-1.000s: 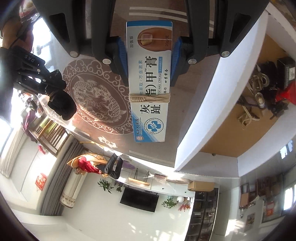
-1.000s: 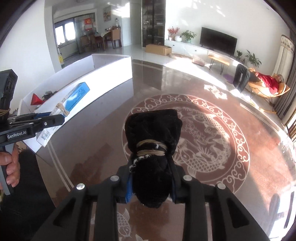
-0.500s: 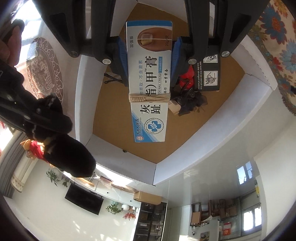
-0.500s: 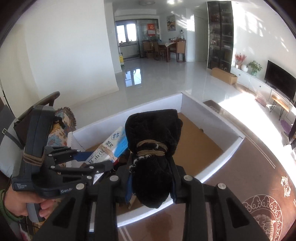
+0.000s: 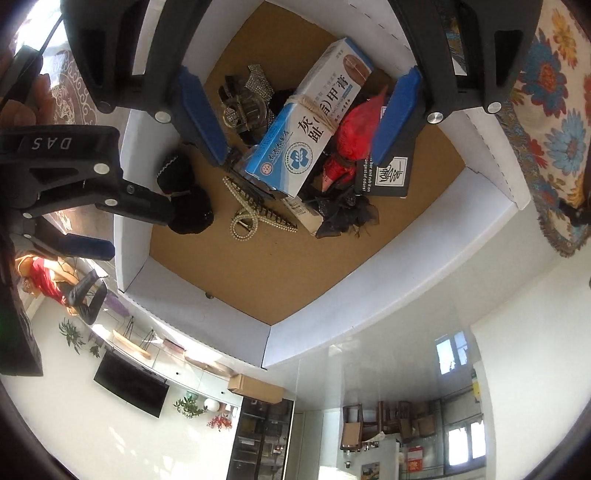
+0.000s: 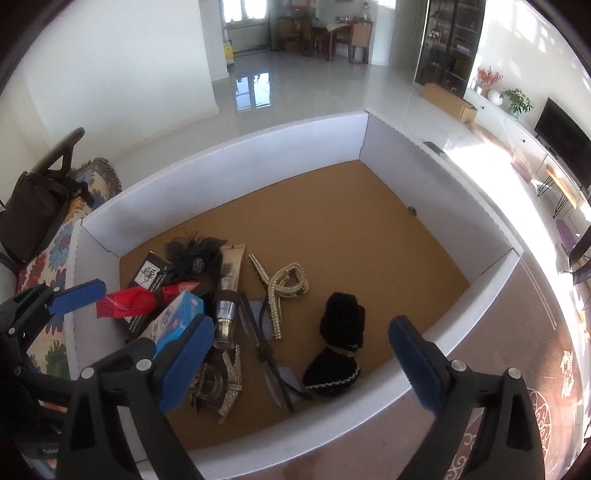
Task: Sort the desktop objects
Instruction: 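Carry box and pouch into the cardboard bin and release both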
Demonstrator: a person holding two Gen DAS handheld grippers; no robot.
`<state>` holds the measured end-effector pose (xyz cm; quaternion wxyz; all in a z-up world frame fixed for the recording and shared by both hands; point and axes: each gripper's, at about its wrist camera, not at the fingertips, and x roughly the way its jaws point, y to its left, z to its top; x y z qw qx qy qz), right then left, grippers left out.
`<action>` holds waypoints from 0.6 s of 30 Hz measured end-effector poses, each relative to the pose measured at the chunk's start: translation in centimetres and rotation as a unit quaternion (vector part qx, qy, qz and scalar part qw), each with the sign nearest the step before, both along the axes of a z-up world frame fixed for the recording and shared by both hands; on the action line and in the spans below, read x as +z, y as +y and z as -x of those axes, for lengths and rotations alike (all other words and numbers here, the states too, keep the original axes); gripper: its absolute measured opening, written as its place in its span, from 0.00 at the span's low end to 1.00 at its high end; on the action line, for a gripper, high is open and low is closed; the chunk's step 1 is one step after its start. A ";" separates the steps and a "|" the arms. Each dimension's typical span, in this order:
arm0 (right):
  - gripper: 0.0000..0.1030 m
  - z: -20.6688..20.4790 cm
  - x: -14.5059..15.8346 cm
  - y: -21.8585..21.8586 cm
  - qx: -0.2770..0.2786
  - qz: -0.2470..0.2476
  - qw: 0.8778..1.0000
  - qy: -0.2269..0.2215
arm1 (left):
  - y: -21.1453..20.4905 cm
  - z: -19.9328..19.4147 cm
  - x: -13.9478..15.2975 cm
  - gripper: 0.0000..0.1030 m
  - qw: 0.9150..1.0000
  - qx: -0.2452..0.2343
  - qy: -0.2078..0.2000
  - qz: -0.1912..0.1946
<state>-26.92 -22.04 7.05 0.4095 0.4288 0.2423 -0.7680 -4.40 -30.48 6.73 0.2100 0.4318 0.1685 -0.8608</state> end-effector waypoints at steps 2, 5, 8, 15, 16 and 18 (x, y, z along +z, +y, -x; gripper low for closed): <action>1.00 -0.7 1.5 0.6 -0.001 -0.003 1.000 0.015 | 0.5 0.0 0.2 0.93 1.000 -0.006 -0.014 0.007; 1.00 -0.8 3.1 1.6 -0.006 -0.020 1.000 0.017 | 1.5 -0.1 1.0 0.94 0.999 -0.011 -0.031 0.038; 1.00 -0.8 5.0 2.7 -0.011 -0.007 1.000 0.025 | 2.3 -1.0 2.8 0.94 0.999 0.006 -0.016 0.049; 1.00 0.4 6.1 4.4 -0.031 0.019 0.999 -0.002 | 3.1 -1.9 5.8 0.95 0.997 0.048 -0.008 0.066; 1.00 0.5 6.0 4.4 -0.031 0.017 0.999 -0.003 | 3.2 -1.9 6.2 0.95 0.996 0.049 -0.006 0.070; 1.00 0.4 5.9 4.3 -0.027 0.014 1.000 0.001 | 3.5 -2.2 6.9 0.95 0.996 0.056 0.002 0.075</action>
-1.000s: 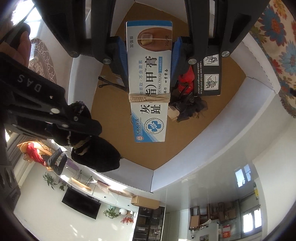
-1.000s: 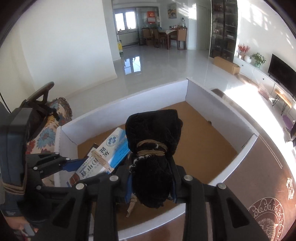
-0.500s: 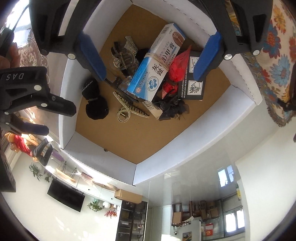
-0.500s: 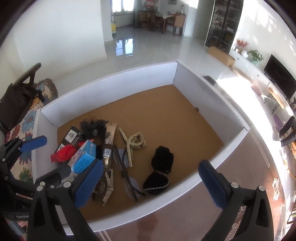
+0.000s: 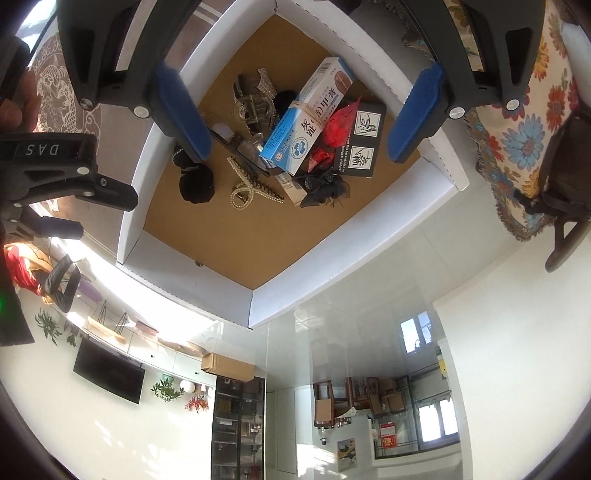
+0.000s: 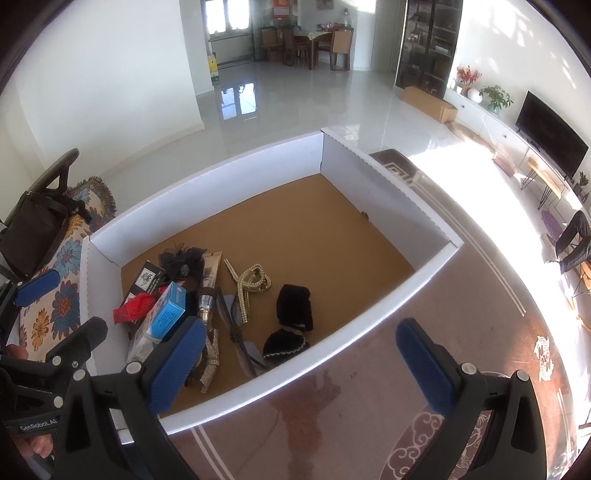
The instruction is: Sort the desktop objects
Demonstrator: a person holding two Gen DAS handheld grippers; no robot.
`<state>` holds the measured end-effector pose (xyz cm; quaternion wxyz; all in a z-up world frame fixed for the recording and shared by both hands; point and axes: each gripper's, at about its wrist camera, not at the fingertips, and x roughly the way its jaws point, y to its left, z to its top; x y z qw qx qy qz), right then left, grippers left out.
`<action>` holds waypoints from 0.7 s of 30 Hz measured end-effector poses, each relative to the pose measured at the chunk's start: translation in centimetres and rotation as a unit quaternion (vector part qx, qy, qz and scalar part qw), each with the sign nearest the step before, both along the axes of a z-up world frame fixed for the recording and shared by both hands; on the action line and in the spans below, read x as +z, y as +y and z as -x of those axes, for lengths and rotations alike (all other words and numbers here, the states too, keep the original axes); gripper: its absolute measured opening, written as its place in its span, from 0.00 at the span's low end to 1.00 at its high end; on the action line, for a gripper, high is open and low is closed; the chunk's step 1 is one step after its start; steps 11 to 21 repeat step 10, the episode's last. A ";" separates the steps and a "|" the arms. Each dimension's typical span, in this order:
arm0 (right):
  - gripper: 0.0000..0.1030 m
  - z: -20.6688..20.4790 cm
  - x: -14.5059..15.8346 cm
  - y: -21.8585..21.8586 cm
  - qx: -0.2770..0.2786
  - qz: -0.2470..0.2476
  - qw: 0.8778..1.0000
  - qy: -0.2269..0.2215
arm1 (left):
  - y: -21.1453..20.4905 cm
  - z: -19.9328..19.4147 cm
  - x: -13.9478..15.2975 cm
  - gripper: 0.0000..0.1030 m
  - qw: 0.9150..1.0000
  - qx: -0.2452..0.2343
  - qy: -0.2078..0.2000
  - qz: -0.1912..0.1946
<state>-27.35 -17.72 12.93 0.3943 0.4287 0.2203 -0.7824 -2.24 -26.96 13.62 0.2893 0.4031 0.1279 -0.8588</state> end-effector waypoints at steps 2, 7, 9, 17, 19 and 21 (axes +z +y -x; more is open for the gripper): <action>1.00 -0.1 -0.1 -0.1 0.006 0.001 1.000 0.001 | -0.1 -0.1 0.5 0.95 1.000 0.012 0.004 -0.004; 1.00 -0.4 -0.3 -1.0 0.017 -0.009 1.000 0.014 | -0.8 -0.8 0.6 1.00 0.998 0.055 0.023 -0.005; 1.00 -0.5 -0.4 -1.4 0.020 -0.011 1.000 0.011 | -1.1 -0.6 0.2 1.00 0.998 0.043 0.030 -0.028; 1.00 -0.5 -0.4 -1.6 0.022 -0.015 1.000 0.010 | -1.2 -0.4 0.1 1.00 0.999 0.041 0.023 -0.027; 1.00 -0.5 -0.4 -1.6 0.022 -0.015 1.000 0.010 | -1.2 -0.4 0.1 1.00 0.999 0.041 0.023 -0.027; 1.00 -0.5 -0.4 -1.6 0.022 -0.015 1.000 0.010 | -1.2 -0.4 0.1 1.00 0.999 0.041 0.023 -0.027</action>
